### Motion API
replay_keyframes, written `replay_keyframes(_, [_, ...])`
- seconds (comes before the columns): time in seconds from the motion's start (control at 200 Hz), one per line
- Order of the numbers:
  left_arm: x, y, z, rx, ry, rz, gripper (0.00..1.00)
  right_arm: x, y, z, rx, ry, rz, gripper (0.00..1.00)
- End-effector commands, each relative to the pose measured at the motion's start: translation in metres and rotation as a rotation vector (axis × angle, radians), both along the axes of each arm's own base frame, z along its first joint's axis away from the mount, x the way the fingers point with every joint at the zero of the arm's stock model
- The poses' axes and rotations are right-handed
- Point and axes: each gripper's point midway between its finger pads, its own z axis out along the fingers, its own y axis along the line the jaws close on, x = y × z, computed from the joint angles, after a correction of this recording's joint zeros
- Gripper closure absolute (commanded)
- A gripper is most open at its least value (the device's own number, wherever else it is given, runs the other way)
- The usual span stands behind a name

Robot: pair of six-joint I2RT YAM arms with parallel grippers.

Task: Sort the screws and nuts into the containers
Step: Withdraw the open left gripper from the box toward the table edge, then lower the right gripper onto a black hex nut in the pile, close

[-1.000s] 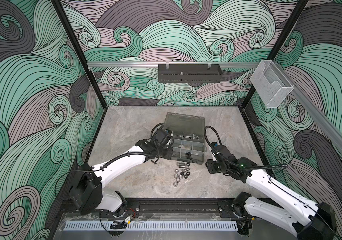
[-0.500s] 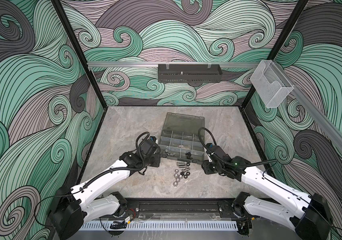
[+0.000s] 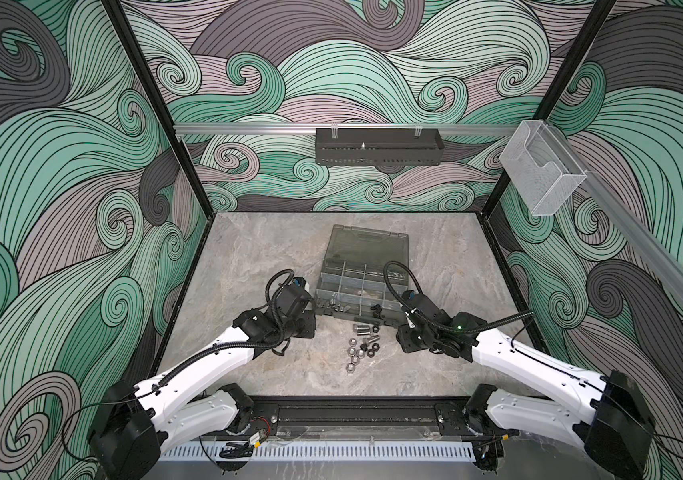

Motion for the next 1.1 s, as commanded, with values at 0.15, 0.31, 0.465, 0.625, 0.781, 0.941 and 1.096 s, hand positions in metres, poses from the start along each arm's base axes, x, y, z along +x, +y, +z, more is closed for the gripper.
replay_keyframes(0.15, [-0.003, 0.009, -0.003, -0.001, 0.008, 0.043, 0.66, 0.002, 0.011, -0.002, -0.005, -0.011, 0.009, 0.57])
replay_keyframes(0.31, [-0.004, 0.01, -0.005, 0.001, 0.015, 0.048, 0.66, 0.003, 0.024, -0.007, -0.005, 0.004, 0.023, 0.57])
replay_keyframes(0.465, [-0.005, 0.01, -0.006, -0.001, 0.017, 0.05, 0.66, 0.006, 0.039, -0.014, -0.016, 0.013, 0.051, 0.57])
replay_keyframes(0.625, [-0.006, 0.011, -0.006, 0.001, 0.021, 0.051, 0.66, 0.004, 0.053, -0.025, -0.049, 0.043, 0.078, 0.57])
replay_keyframes(0.781, [-0.007, 0.012, -0.005, -0.003, 0.02, 0.053, 0.66, 0.003, 0.064, -0.033, -0.059, 0.056, 0.092, 0.57])
replay_keyframes(0.941, [-0.008, 0.013, -0.007, -0.001, 0.024, 0.053, 0.66, 0.002, 0.069, -0.043, -0.087, 0.075, 0.099, 0.57])
replay_keyframes(1.096, [-0.009, 0.013, -0.006, -0.002, 0.025, 0.055, 0.66, 0.002, 0.067, -0.05, -0.118, 0.086, 0.095, 0.58])
